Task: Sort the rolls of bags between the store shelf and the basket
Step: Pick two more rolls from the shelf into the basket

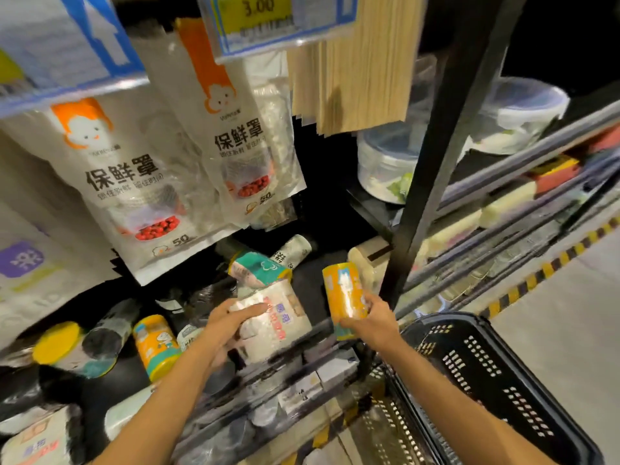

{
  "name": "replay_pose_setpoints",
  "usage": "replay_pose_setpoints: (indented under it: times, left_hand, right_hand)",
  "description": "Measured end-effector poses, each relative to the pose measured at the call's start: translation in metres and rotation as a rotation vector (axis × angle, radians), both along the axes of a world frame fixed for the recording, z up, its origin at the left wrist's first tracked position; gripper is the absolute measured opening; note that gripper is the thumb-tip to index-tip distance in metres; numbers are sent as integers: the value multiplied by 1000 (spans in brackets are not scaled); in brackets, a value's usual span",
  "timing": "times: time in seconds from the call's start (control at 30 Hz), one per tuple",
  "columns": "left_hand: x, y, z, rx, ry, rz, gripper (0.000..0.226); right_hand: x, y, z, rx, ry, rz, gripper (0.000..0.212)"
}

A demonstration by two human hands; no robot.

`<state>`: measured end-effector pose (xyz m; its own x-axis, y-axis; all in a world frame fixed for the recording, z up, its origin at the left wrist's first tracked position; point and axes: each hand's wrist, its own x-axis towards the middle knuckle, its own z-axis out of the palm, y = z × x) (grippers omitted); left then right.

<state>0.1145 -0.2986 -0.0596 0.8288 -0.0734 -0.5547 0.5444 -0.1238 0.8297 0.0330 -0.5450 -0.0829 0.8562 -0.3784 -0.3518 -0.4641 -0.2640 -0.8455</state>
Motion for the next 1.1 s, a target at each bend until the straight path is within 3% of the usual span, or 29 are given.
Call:
replay_pose_setpoints:
  times: [0.1, 0.2, 0.33, 0.43, 0.7, 0.77, 0.9, 1.03, 1.1]
  left_hand:
    - [-33, -25, 9, -90, 51, -28, 26]
    - [-70, -51, 15, -224, 188, -123, 46]
    - [-121, -98, 19, -285, 303, -228, 15]
    - [-146, -136, 15, -336, 377, -289, 16]
    - [-169, -244, -5, -195, 422, -608, 32]
    - [-169, -272, -11, -167, 435, -703, 26]
    - [-160, -322, -32, -95, 440, -866, 14]
    - [-130, -370, -61, 17, 464, -1007, 35]
    - [-114, -391, -77, 61, 474, -1063, 33]
  right_hand:
    - [-48, -10, 13, 97, -39, -6, 63]
    - [-103, -21, 24, 190, -99, -43, 66]
    - [-171, -52, 23, 281, -175, -186, 64]
    - [-210, -79, 20, 322, -201, -328, 64]
    - [-277, -139, 3, 404, -294, -730, 77]
    - [-284, -151, -1, 403, -306, -819, 76]
    - [-283, -177, -13, 331, -288, -909, 68]
    - [-271, -196, -38, 284, -224, -1033, 69]
    - [-262, -203, -56, 211, -153, -1101, 71]
